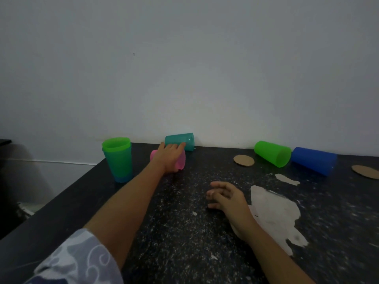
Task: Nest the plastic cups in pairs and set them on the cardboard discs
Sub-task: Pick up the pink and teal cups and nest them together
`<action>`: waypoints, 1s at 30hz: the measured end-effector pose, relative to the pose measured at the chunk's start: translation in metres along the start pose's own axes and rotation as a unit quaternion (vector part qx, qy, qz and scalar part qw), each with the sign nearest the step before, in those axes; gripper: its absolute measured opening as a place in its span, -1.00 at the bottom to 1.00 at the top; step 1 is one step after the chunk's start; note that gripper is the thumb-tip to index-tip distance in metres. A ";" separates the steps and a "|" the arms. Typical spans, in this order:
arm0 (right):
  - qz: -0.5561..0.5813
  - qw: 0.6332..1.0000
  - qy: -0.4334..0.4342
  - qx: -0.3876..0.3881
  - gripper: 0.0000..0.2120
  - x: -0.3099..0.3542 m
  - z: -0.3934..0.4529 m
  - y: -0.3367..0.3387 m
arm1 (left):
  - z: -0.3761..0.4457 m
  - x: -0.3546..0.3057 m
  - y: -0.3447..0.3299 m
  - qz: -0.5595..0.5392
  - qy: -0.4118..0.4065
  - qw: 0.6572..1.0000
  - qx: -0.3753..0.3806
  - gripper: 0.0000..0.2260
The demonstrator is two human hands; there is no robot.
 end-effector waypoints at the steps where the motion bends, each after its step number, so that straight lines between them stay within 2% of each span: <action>1: 0.002 1.000 0.001 0.000 -0.83 0.000 0.000 0.000 | -0.002 -0.003 0.002 -0.013 -0.004 1.000 -0.016 -0.10; 5: -0.002 1.000 0.022 -0.009 -0.78 -0.001 -0.001 -0.001 | -0.014 -0.017 0.020 -0.096 -0.009 0.988 -0.119 -0.03; 9: -0.022 0.998 0.050 -0.031 -0.52 -0.001 -0.002 -0.003 | -0.033 -0.036 0.043 -0.169 -0.051 0.968 -0.179 0.00; 13: -0.069 0.991 0.094 -0.065 -0.29 0.001 -0.008 -0.001 | -0.057 -0.061 0.065 -0.261 -0.094 0.948 -0.157 0.03; 16: -0.083 0.986 0.137 -0.053 -0.18 0.004 -0.014 0.000 | -0.075 -0.084 0.079 -0.319 -0.129 0.931 -0.118 0.05; 19: -0.076 0.981 0.171 -0.051 -0.21 0.008 -0.016 -0.003 | -0.088 -0.102 0.085 -0.356 -0.150 0.917 -0.099 0.05; 23: -0.090 0.974 0.175 -0.110 -0.37 0.012 -0.009 -0.007 | -0.092 -0.113 0.086 -0.382 -0.158 0.908 -0.076 0.04; 25: -0.107 0.974 0.179 -0.092 -0.40 0.012 -0.008 -0.004 | -0.089 -0.112 0.085 -0.394 -0.158 0.903 -0.069 0.02; 30: -0.093 0.970 0.210 -0.084 -0.28 0.026 0.002 0.003 | -0.067 -0.088 0.074 -0.452 -0.125 0.877 -0.104 -0.34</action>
Point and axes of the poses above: each hand's wrist, its own z-axis towards the middle knuckle, its own y-axis out of the back of the hand, x = y × z, the point moved 2 cm from there along z, towards the middle knuckle, and after that the axes turned 5 degrees about -y, right-handed, at the moved point
